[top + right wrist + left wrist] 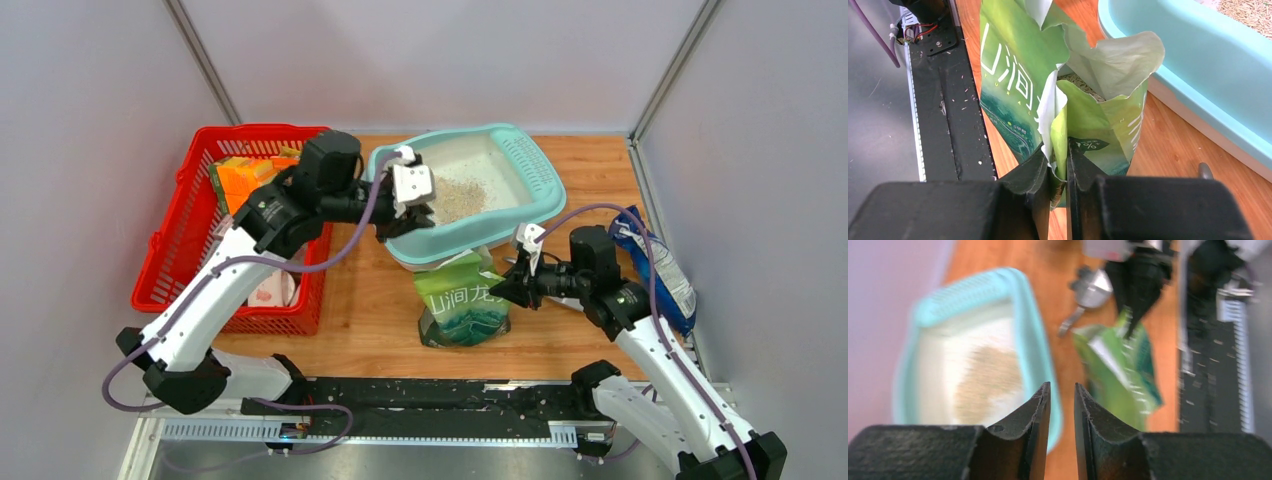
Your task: Fill the litter box with clean litter
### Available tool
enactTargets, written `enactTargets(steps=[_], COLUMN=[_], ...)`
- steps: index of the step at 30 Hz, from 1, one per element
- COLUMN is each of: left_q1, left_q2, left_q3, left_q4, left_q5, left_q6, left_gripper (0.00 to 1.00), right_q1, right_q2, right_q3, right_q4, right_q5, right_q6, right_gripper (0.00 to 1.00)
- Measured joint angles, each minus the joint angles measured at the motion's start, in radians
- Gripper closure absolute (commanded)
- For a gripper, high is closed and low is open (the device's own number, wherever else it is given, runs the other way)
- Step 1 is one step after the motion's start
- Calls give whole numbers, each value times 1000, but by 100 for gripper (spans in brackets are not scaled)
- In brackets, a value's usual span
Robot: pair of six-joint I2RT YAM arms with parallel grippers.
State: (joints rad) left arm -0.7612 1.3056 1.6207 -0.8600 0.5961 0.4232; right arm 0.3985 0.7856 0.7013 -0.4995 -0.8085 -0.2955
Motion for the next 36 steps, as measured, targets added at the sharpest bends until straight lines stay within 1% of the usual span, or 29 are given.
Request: enactTargets(steps=[1,4,5,8,11,15,18,25,36], left_q1=[15,80,105,158,171,133,77,-25,-61], left_q2=[-3,-11,0,68,179,306,353,360,393], left_q3=[33,64,64,66,44,-33,-51,-52,-103], left_q4=[26,105,116,122,137,146,148,229,363], left_q5=[-23,-93,-102,-101,-58,-11,20,108,213], left_q6=[15,54,63,105,120,121,117,83,-43], left_gripper=[69,78,83,85,88,89,89,89,89], right_q1=[0,0,0,0,0,0,0,0,0], right_q2=[-1,-6,-9,-20,-24,-26,-30,-29,11], right_q3=[0,-3,-7,-21,-27,-27,-28,-28,-17], right_q4=[0,2,6,24,34,37,38,42,44], right_q5=[0,4,5,5,6,7,11,15,14], right_q6=[0,2,4,11,14,15,17,19,10], right_gripper=[85,85,85,85,85,85,85,86,87])
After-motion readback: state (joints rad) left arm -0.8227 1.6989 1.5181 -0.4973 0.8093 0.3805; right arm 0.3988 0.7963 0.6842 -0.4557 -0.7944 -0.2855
